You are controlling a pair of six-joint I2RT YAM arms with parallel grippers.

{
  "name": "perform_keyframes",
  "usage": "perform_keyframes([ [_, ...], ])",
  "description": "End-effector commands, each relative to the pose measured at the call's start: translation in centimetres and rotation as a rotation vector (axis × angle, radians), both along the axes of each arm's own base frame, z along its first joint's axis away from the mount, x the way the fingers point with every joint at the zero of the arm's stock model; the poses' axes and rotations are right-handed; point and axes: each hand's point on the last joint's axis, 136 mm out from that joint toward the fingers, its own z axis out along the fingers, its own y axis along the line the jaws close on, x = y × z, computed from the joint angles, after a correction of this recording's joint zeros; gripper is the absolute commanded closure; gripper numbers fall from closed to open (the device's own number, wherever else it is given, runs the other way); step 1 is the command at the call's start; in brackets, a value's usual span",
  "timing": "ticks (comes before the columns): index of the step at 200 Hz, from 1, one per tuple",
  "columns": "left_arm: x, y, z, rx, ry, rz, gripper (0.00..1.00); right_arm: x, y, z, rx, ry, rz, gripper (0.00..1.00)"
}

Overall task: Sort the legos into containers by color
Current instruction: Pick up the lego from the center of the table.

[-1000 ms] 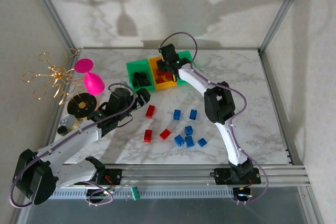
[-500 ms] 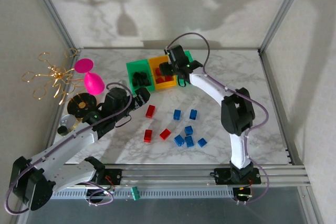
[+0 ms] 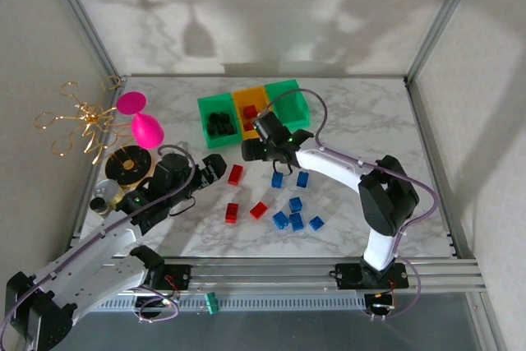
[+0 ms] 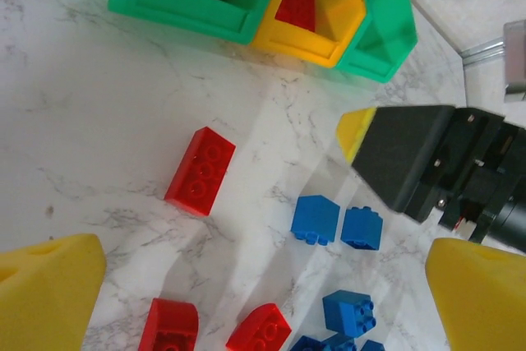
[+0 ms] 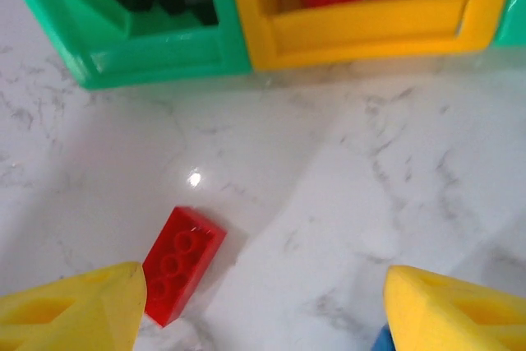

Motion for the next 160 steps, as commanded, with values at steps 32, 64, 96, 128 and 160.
perform_keyframes([
  [32, -1.6, 0.9, -1.5, 0.008, 0.032, 0.006, 0.0, -2.3, 1.7, -2.7, 0.039, 0.085, -0.097, 0.19],
  [64, -2.0, 1.8, -2.2, 0.024, 0.046, 0.04, 0.0, -2.9, 3.0, -4.6, 0.01, 0.119, -0.08, 0.16],
  [96, -2.2, 2.1, -2.2, 0.019, 0.036, 0.055, 0.0, -3.0, 3.8, -6.1, -0.007, 0.147, -0.082, 0.14],
  [128, -2.2, 2.6, -2.5, 0.034, 0.04, 0.077, 0.0, -3.2, 5.7, -6.6, 0.014, 0.16, -0.046, 0.12],
  [160, -2.2, 2.9, -2.5, 0.038, 0.04, 0.088, 0.0, -3.5, 6.8, -7.6, -0.003, 0.174, -0.04, 0.11],
])
